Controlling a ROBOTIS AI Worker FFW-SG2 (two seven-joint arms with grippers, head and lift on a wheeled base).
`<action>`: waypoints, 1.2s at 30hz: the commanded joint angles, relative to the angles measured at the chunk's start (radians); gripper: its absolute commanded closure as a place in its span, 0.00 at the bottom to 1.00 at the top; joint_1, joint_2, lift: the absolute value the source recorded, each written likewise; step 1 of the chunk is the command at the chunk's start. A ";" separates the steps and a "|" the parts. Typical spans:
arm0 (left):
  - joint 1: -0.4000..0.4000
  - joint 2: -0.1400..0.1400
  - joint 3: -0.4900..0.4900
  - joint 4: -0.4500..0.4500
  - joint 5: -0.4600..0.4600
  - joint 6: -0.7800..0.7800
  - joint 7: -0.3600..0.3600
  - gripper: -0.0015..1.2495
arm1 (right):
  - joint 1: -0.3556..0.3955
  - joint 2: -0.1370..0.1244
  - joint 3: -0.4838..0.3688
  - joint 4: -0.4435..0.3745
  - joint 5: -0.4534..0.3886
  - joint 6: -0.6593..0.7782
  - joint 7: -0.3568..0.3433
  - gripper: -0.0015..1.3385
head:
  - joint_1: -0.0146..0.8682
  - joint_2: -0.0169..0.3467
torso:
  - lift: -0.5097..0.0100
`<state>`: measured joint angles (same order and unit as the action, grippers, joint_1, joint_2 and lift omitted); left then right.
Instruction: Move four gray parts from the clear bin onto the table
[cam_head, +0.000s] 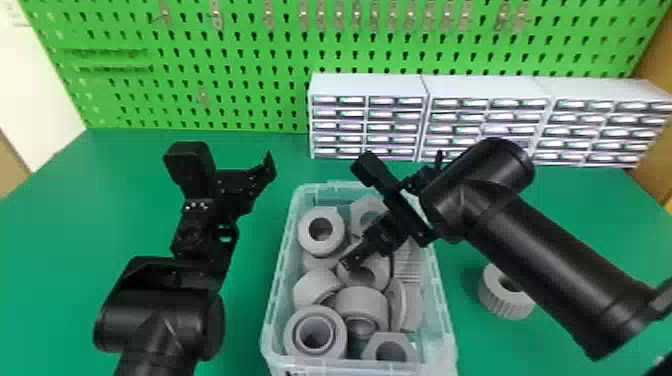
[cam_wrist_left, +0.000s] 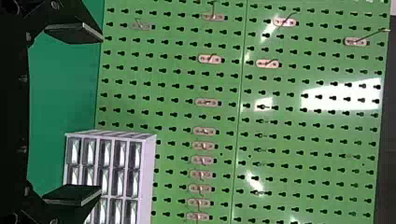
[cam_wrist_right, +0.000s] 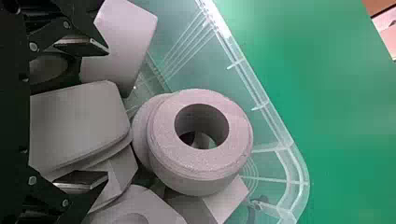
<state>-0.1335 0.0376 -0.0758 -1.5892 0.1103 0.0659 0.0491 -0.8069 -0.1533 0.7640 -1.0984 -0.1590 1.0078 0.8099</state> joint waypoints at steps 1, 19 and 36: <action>0.000 0.001 -0.001 0.000 0.000 -0.001 0.000 0.11 | 0.002 -0.002 0.005 0.000 -0.002 0.003 0.000 0.25 | 0.80 0.24 | 0.88; 0.003 0.001 0.001 0.000 0.000 -0.005 0.000 0.11 | 0.003 -0.003 0.011 0.000 -0.001 0.074 -0.001 0.55 | 0.80 0.24 | 0.88; 0.009 0.001 0.004 0.000 0.000 -0.008 0.000 0.11 | 0.005 -0.005 -0.023 -0.049 -0.007 0.176 -0.031 0.64 | 0.80 0.24 | 0.88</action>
<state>-0.1247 0.0383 -0.0713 -1.5892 0.1104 0.0585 0.0491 -0.8009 -0.1583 0.7507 -1.1262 -0.1756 1.1670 0.7809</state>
